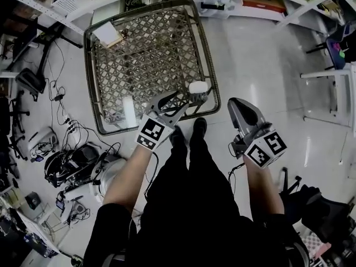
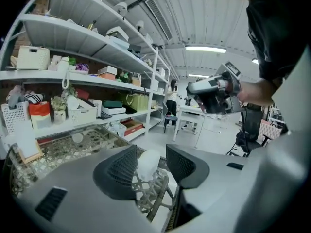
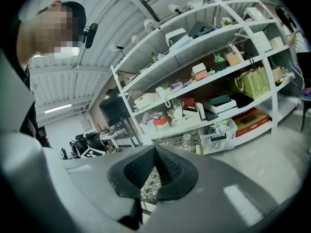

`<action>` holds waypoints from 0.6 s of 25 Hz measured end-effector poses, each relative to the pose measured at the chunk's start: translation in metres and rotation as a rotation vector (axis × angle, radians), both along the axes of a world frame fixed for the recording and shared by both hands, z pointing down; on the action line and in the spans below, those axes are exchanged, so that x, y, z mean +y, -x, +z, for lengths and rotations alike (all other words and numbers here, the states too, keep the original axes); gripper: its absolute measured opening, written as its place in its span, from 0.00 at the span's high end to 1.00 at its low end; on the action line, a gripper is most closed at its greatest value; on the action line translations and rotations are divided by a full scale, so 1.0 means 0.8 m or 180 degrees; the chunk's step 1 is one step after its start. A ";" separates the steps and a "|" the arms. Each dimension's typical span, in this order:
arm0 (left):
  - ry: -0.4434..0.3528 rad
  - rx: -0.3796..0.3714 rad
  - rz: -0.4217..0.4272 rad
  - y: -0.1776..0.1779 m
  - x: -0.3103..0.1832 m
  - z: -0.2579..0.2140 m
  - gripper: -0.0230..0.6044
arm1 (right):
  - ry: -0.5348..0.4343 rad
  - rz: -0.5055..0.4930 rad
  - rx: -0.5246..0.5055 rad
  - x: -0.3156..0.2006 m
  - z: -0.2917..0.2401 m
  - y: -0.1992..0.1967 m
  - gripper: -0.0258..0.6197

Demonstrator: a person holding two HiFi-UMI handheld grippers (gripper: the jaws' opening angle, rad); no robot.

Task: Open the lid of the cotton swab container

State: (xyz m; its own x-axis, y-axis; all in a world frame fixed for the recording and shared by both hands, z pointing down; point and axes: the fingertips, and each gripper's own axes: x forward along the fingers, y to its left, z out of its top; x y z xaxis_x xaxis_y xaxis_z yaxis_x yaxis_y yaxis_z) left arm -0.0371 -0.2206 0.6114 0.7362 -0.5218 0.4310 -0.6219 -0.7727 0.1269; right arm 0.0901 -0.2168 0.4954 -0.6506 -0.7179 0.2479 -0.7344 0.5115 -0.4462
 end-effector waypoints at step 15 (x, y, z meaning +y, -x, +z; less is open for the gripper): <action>0.0266 -0.0314 0.0319 -0.043 -0.036 0.134 0.58 | 0.0307 0.0040 0.0155 -0.001 0.047 -0.022 0.94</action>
